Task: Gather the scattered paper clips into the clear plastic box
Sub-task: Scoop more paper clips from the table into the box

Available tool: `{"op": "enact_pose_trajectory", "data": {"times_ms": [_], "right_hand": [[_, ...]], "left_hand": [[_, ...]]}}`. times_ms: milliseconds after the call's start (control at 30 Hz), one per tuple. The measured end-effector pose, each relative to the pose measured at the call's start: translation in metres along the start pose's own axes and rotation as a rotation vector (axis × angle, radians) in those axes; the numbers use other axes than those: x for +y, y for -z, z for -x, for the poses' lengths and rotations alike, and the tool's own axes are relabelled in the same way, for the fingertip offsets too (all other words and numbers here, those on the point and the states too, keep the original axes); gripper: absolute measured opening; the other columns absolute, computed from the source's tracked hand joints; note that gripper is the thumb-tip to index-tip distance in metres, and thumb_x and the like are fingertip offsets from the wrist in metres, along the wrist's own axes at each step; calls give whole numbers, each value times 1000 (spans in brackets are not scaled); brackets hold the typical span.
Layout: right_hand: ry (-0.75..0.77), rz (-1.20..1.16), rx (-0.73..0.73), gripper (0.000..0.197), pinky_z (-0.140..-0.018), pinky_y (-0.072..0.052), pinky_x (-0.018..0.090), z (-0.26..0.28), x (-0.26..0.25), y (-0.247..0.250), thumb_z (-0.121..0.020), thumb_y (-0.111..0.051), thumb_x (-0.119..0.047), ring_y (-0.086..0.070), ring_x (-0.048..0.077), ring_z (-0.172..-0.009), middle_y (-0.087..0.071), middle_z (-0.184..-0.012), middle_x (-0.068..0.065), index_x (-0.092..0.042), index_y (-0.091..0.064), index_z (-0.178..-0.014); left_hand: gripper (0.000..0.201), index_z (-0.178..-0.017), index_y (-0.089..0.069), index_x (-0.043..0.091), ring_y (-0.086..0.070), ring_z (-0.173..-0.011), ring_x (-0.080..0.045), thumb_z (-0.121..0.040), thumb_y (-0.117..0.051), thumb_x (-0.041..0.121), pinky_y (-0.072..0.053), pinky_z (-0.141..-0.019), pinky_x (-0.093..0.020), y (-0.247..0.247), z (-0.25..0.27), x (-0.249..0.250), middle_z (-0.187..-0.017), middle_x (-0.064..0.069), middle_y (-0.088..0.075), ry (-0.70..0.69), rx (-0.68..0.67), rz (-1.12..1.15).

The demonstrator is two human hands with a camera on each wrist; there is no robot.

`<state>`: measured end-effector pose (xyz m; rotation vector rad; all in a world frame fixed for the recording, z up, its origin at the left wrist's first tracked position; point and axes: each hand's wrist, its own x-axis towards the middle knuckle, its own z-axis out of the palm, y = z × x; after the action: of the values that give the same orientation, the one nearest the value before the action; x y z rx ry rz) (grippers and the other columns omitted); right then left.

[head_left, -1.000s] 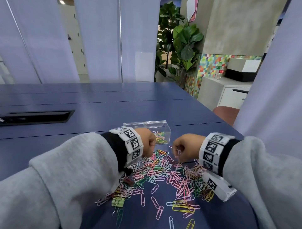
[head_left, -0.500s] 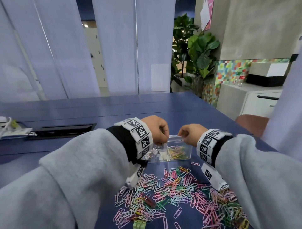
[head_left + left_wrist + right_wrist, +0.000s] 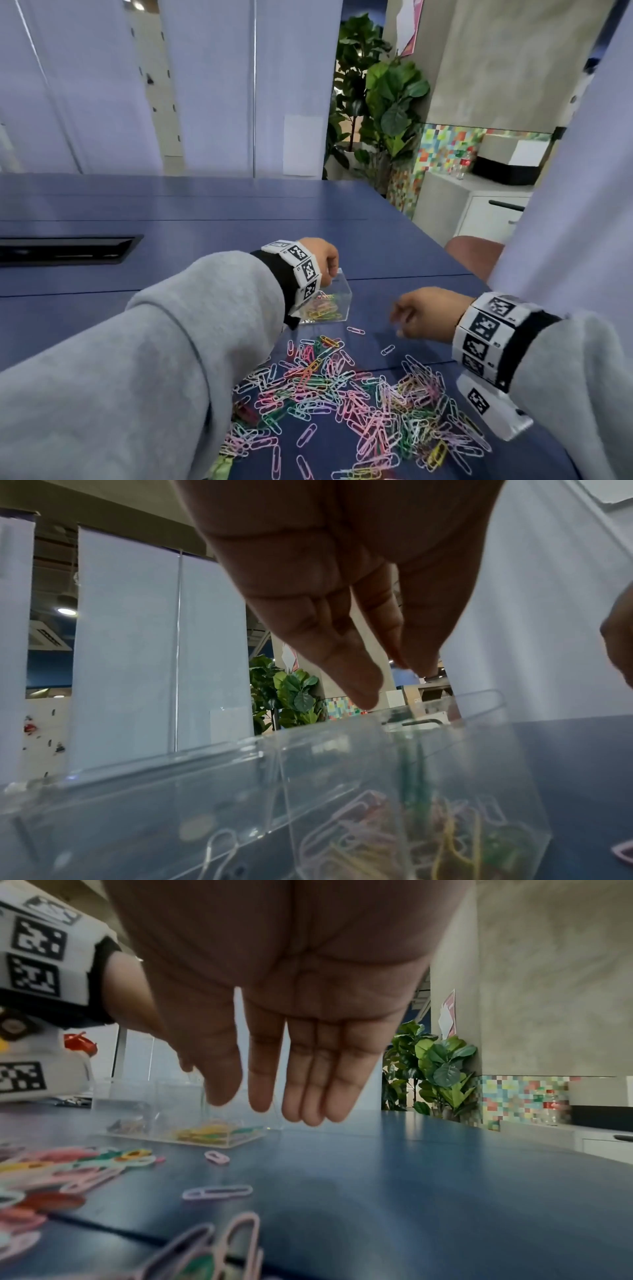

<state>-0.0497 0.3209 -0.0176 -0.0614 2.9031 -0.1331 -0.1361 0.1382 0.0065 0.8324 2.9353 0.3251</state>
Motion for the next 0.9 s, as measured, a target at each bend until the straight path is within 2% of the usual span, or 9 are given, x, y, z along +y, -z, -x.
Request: {"op": "enact_pose_trajectory", "data": {"times_ms": [100,167,267,400,500,600,700,800,900], "right_hand": [[-37,29,-51,28,-77,-35,16,8,4,-7,-84,-61,-31,-60,14,-106,-66,-113,-5,-20,-62,-110],[-42,29,-64,29,-79,-37,17,12,3,-11,-84,-61,-34,-60,15,-105,-66,-114,-5,-20,-62,-109],[-38,76,-115,40,-89,-43,24,18,-3,-18,-84,-60,-42,-59,17,-110,-63,-120,-3,-21,-59,-117],[9,107,-189,58,-99,-46,34,29,-15,-25,-80,-57,-57,-57,20,-115,-58,-127,-2,-23,-53,-127],[61,131,-233,65,-101,-42,34,38,-26,-29,-76,-63,-56,-52,20,-120,-53,-130,-3,-29,-46,-133],[115,185,-228,65,-101,-41,34,40,-35,-34,-77,-67,-46,-49,22,-121,-48,-130,0,-32,-42,-136],[130,164,-192,53,-95,-43,32,38,-39,-37,-80,-68,-32,-52,23,-115,-51,-127,3,-30,-49,-130],[128,125,-160,38,-87,-45,29,37,-43,-37,-82,-63,-20,-55,21,-109,-57,-120,2,-27,-57,-119],[147,119,-150,30,-76,-41,26,36,-45,-36,-83,-60,-16,-54,21,-96,-58,-105,1,-21,-60,-112]], "left_hand": [[23,-105,-65,17,-58,-94,-18,-82,-63,16,-42,-77,-24,2,15,3,-92,6,-52,-22,33,-10],[24,-106,-64,18,-55,-91,-17,-82,-65,21,-39,-76,-23,3,30,6,-87,8,-51,-71,22,-20],[31,-108,-63,20,-51,-82,-13,-79,-70,29,-40,-78,-23,-5,55,7,-79,10,-54,-67,-129,-35],[53,-123,-56,22,-54,-91,-15,-76,-73,38,-39,-80,-22,-23,79,8,-117,-1,-63,60,-394,-100],[70,-137,-42,25,-51,-121,-23,-76,-73,39,-40,-98,-33,-31,89,13,-137,-2,-52,84,-447,-187],[78,-143,-33,26,-44,-131,-27,-76,-73,37,-38,-103,-36,-34,91,17,-146,-4,-43,82,-463,-200],[67,-136,-42,22,-52,-112,-23,-78,-73,34,-40,-84,-29,-37,91,22,-138,-5,-50,73,-461,-203],[42,-115,-57,16,-48,-86,-16,-78,-72,29,-37,-59,-23,-41,91,24,-107,-3,-57,74,-455,-199],[36,-111,-64,10,-50,-76,-15,-79,-71,24,-34,-51,-20,-42,87,26,-94,0,-55,60,-469,-234]]}}
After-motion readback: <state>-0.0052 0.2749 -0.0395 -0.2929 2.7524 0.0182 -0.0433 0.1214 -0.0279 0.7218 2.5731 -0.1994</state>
